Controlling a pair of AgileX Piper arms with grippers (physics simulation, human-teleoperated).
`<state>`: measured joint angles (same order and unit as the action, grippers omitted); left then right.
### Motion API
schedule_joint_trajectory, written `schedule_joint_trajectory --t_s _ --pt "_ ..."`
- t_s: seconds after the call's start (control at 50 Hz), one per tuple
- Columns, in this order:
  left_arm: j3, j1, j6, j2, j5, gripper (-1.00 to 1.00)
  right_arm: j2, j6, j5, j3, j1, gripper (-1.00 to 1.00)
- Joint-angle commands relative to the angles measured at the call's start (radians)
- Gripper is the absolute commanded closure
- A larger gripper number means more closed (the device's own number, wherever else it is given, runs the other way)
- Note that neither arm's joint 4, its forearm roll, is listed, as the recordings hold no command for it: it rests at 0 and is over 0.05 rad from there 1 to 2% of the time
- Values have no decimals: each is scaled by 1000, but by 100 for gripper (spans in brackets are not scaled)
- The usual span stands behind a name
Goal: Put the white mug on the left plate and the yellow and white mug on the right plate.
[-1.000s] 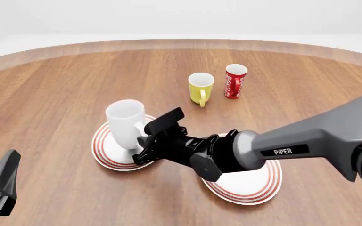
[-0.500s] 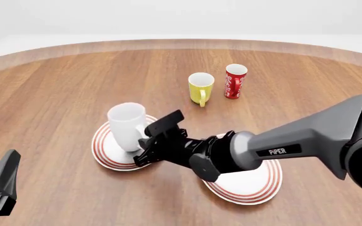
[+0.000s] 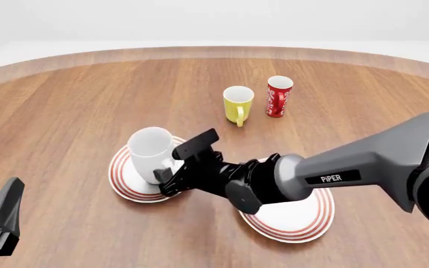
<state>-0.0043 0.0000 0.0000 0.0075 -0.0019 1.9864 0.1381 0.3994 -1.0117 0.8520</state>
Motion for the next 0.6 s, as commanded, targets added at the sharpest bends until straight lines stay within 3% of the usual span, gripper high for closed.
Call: schedule_joint_trajectory --t_s 0.02,0.38,0.6 --pt "0 0 0 0 0 -100 -27 -2 -6 8 -4 -100" --pt "0 0 0 0 0 -100 -123 -8 -18 50 -9 -100" --pt "0 0 0 0 0 -100 -260 -10 -39 102 -21 -100"
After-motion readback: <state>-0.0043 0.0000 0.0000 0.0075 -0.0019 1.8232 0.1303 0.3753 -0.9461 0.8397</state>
